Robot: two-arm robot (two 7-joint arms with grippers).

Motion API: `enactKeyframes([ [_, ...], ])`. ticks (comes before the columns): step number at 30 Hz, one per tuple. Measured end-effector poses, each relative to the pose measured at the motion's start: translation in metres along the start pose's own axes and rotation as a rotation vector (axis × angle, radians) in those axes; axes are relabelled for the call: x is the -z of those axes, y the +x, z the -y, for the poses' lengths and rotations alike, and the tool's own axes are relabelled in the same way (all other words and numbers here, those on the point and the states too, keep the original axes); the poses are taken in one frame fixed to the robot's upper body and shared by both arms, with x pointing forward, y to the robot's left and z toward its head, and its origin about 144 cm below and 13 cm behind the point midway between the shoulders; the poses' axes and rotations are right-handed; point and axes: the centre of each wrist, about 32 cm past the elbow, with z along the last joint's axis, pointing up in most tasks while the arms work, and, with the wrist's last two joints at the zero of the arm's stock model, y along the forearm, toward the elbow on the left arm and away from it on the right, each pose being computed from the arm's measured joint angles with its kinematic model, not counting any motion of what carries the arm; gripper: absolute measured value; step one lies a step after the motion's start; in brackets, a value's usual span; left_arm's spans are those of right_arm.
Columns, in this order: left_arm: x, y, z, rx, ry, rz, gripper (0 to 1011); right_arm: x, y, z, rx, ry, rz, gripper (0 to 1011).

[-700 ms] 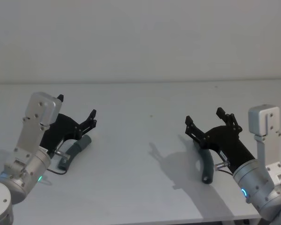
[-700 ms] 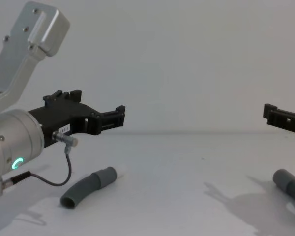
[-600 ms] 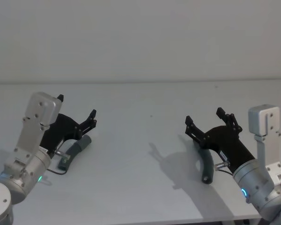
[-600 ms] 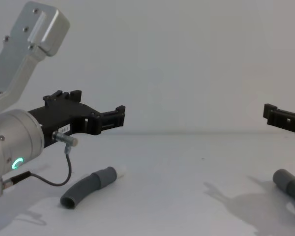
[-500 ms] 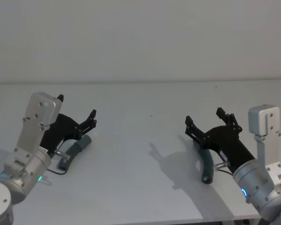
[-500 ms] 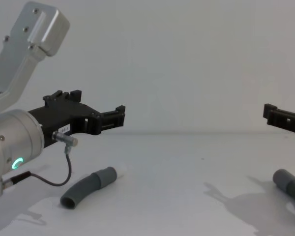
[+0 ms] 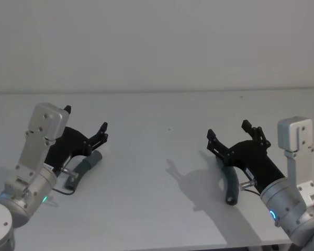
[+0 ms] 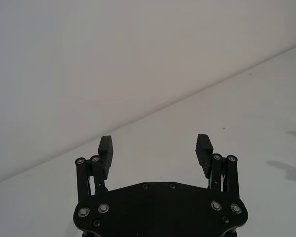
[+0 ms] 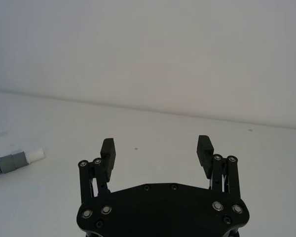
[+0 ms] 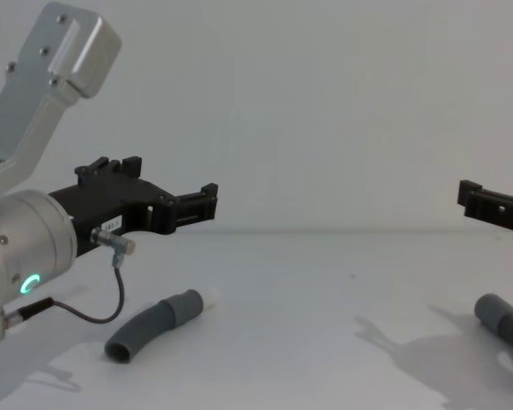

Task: Use both hands to pick up one end of the pipe from the table, align the ends, and insert them.

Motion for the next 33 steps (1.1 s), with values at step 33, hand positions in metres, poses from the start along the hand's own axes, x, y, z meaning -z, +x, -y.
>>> enactKeyframes([
  [33,0.0,0.0,0.0,0.0,0.0,0.0,1001,-0.02,0.006,0.01,0.064,-0.294,0.064,1004],
])
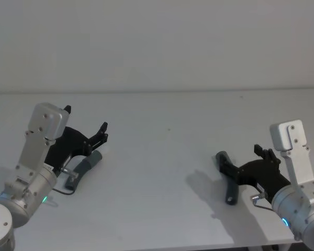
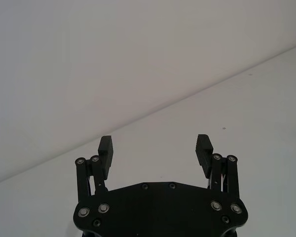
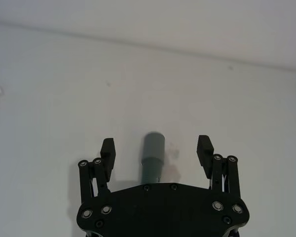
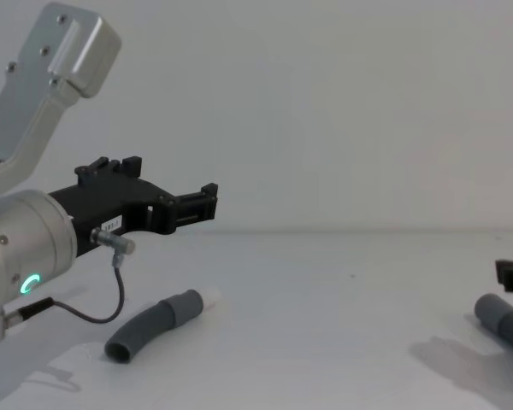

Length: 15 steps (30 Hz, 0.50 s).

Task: Use both hands to pick up one end of the pipe from the table, align the ends, and insert them.

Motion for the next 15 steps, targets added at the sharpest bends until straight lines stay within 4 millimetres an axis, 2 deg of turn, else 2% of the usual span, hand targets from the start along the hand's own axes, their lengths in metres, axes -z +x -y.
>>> enactKeyframes([
  [15,0.0,0.0,0.0,0.0,0.0,0.0,1001,-0.012,0.003,0.001,0.032,-0.188,-0.052,1004],
])
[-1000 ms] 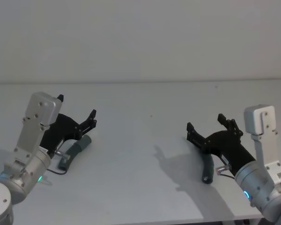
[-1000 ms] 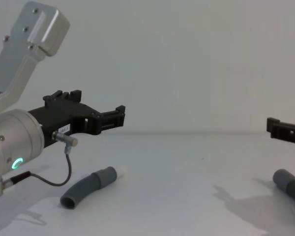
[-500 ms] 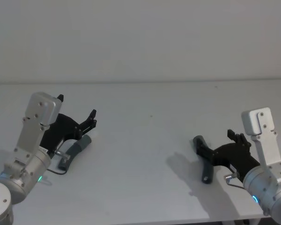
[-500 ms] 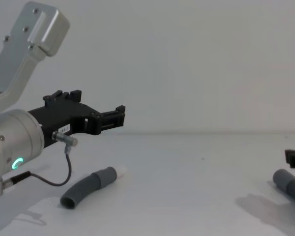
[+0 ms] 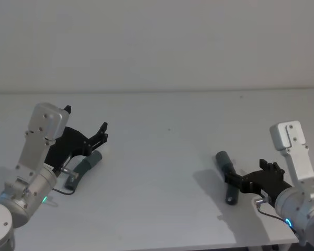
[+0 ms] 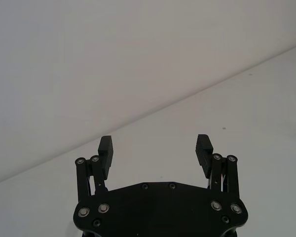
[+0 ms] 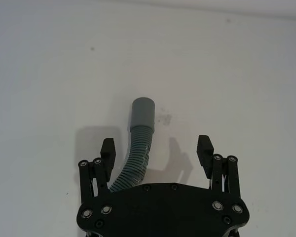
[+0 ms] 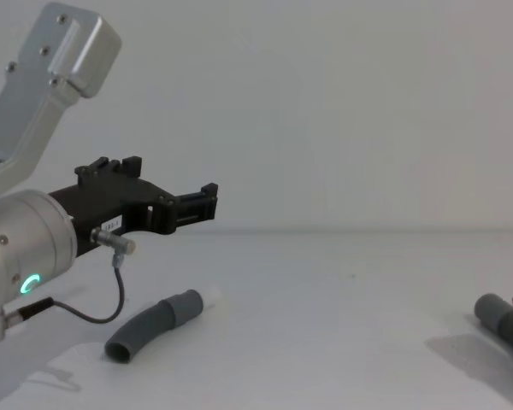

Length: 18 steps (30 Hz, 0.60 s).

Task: Use both hands to pick up one end of the pipe from the table, align the ends, and insert them.

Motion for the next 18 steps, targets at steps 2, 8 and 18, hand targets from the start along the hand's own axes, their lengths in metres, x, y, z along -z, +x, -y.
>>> enactKeyframes([
  [2,0.0,0.0,0.0,0.0,0.0,0.0,1001,-0.002,0.0,-0.001,0.0,-0.013,-0.005,1004],
  [8,0.0,0.0,0.0,0.0,0.0,0.0,1001,-0.01,-0.001,-0.003,-0.001,-0.059,-0.015,1004],
  [18,0.0,0.0,0.0,0.0,0.0,0.0,1001,-0.019,-0.005,-0.01,-0.008,-0.108,-0.017,1004],
])
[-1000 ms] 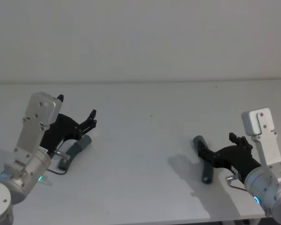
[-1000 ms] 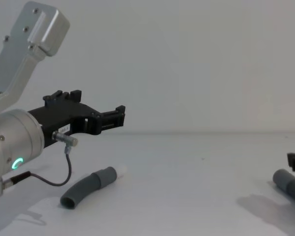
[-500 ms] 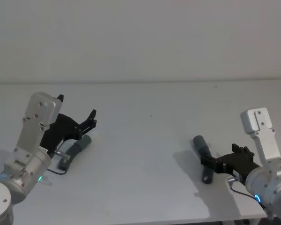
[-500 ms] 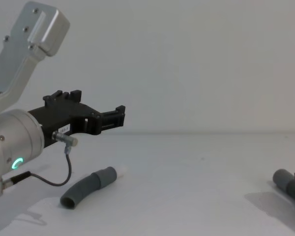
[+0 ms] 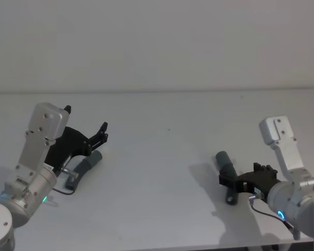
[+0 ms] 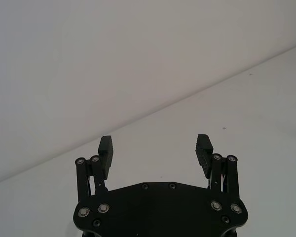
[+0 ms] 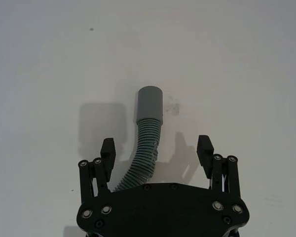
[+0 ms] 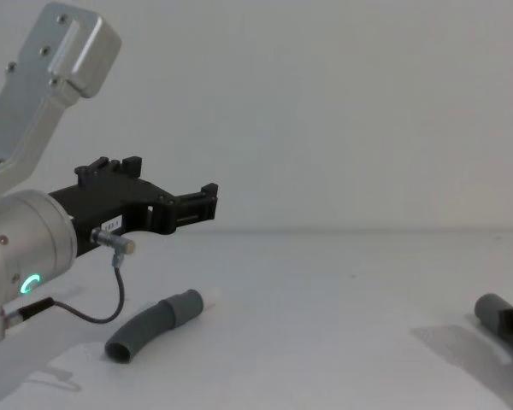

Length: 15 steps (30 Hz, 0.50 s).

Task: Use both hands to pick up one end of the pipe from the table, align the ends, and insert them.

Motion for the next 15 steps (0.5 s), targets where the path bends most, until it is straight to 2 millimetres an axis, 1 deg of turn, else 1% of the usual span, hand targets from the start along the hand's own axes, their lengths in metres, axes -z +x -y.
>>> enactKeyframes([
  [15,0.0,0.0,0.0,0.0,0.0,0.0,1001,-0.007,-0.005,-0.014,0.015,-0.053,0.003,1005],
])
